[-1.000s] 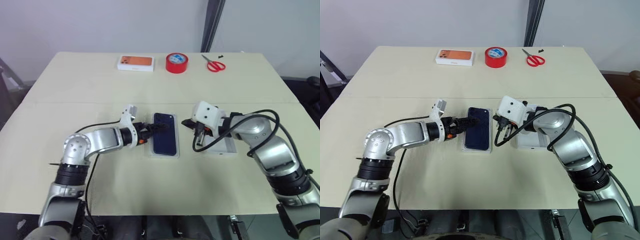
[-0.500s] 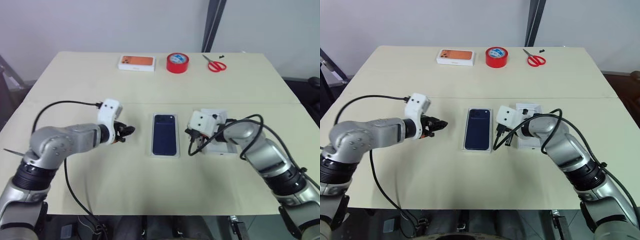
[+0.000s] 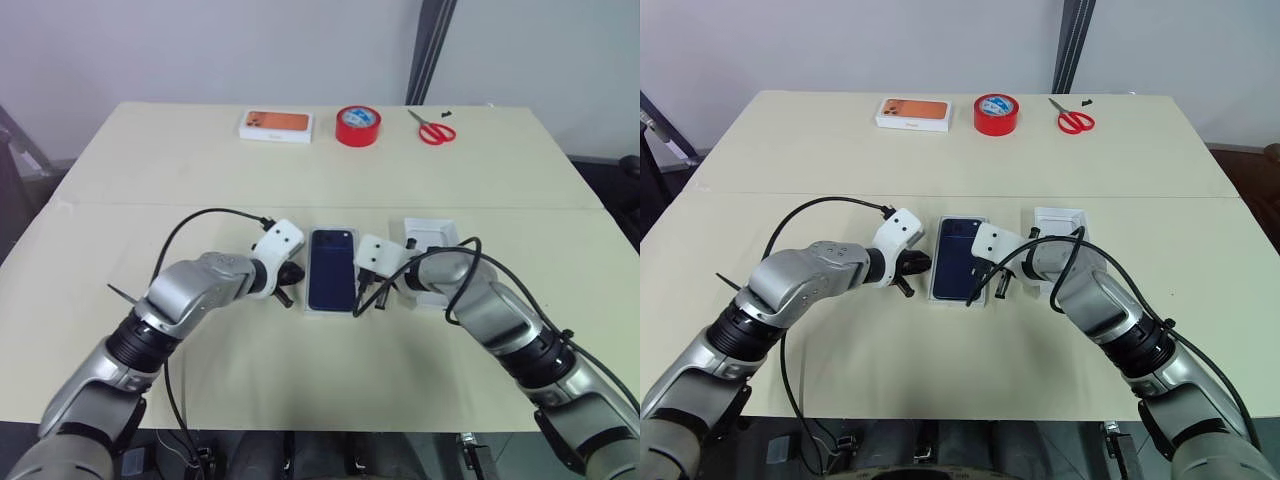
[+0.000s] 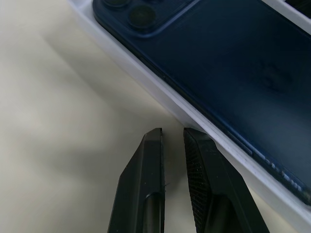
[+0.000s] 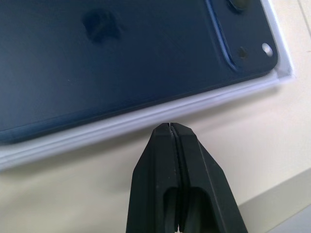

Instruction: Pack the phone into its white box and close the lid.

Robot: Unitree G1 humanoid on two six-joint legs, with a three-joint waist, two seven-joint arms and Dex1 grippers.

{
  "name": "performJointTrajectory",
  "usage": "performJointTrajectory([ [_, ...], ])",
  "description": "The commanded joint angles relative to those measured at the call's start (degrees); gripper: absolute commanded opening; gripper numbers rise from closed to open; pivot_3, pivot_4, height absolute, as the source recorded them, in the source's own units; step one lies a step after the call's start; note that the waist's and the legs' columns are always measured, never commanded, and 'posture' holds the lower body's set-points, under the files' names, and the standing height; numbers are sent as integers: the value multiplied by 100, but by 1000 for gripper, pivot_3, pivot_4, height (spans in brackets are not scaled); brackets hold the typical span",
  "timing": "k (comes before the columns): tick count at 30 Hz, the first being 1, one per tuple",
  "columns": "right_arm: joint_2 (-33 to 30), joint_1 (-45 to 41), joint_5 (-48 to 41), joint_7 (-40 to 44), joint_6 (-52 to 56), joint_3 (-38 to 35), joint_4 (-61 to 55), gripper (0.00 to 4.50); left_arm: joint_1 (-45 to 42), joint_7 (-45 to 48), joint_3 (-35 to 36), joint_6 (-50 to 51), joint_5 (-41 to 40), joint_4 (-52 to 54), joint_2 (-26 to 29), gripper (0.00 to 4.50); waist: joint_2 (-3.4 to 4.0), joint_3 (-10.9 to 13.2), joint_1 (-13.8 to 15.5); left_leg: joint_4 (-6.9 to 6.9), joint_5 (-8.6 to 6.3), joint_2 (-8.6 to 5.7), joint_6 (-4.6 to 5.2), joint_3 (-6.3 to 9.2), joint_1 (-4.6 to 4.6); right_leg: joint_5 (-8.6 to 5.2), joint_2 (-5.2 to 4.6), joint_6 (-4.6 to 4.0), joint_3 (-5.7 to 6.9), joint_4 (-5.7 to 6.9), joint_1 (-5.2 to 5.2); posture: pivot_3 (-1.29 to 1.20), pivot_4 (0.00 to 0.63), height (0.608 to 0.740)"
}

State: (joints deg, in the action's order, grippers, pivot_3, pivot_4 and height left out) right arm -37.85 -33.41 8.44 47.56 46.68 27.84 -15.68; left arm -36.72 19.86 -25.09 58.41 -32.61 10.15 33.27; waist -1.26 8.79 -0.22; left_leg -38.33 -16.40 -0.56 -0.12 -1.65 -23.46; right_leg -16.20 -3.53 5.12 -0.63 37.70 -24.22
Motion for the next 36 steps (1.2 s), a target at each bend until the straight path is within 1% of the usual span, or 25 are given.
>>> performJointTrajectory([
  [1,-240,85,-39,170,18,-149,-537,0,-12,375,-168,196,46,200,-311,741,0,0,21,-1,-1,0,2,0,0,0,0,0,0,0,0,0,150,725],
  [5,-638,364,-115,337,132,-314,-971,0,-44,662,-265,332,110,341,-584,741,0,0,97,-6,-9,0,16,0,-1,0,-1,1,0,-2,3,0,150,725],
  [11,-1035,723,-168,442,329,-495,-1364,0,3,792,-236,516,314,335,-897,741,0,-1,94,-16,-14,0,24,0,-1,-1,-2,1,0,-8,12,0,150,725],
  [16,-1179,759,-153,467,421,-586,-1435,0,77,864,-163,640,409,383,-1009,741,1,-1,91,-35,-19,3,32,2,-2,-1,0,1,1,-7,20,0,150,725],
  [19,-1354,746,-256,594,453,-755,-1500,0,115,890,-38,713,452,431,-969,741,2,0,90,-50,-23,4,39,3,-2,-1,-1,2,2,-7,26,0,150,725],
  [22,-1615,736,-740,935,803,-1322,-1677,833,239,946,215,774,448,617,-728,711,4,2,86,-56,-28,4,46,3,-4,-2,-1,2,1,-9,30,0,150,725],
  [25,-1546,566,-1337,1042,1583,-2031,-1768,2203,489,1024,559,613,503,818,-420,711,5,2,49,-57,-30,8,48,6,-4,-2,-1,2,3,-10,31,0,150,725],
  [26,-1464,487,-1494,998,1917,-2196,-1742,2789,584,1068,664,478,532,880,-326,711,6,2,31,-56,-30,10,48,6,-2,-1,-1,2,3,-9,31,0,150,725],
  [27,-1403,421,-1600,929,2214,-2279,-1708,3208,672,1114,754,323,558,931,-255,711,6,2,16,-56,-30,12,47,6,-1,-1,-1,2,3,-7,31,0,150,725],
  [28,-1279,317,-1714,827,2670,-2343,-1630,3208,810,1201,864,-23,607,985,-187,711,7,2,2,-55,-30,14,47,7,0,-1,-1,1,3,-6,31,0,150,725],
  [30,-805,14,-1791,416,3660,-2474,-1315,3208,1161,1382,962,-1167,977,1138,19,711,7,3,-74,-53,-31,15,46,9,0,-2,-3,0,3,-6,30,0,150,725],
  [32,-334,-240,-1717,-79,4357,-2588,-967,3208,1462,1599,1075,-2083,1198,1207,124,711,9,4,-55,-51,-31,16,43,8,-2,-1,-7,-1,3,-7,28,0,150,725],
  [36,229,-373,-1905,-723,4582,-2848,-526,3208,1896,2192,1474,-3148,1033,1216,128,711,16,7,-31,-46,-30,14,39,5,-13,-1,-15,-3,2,-10,13,0,150,725],
])
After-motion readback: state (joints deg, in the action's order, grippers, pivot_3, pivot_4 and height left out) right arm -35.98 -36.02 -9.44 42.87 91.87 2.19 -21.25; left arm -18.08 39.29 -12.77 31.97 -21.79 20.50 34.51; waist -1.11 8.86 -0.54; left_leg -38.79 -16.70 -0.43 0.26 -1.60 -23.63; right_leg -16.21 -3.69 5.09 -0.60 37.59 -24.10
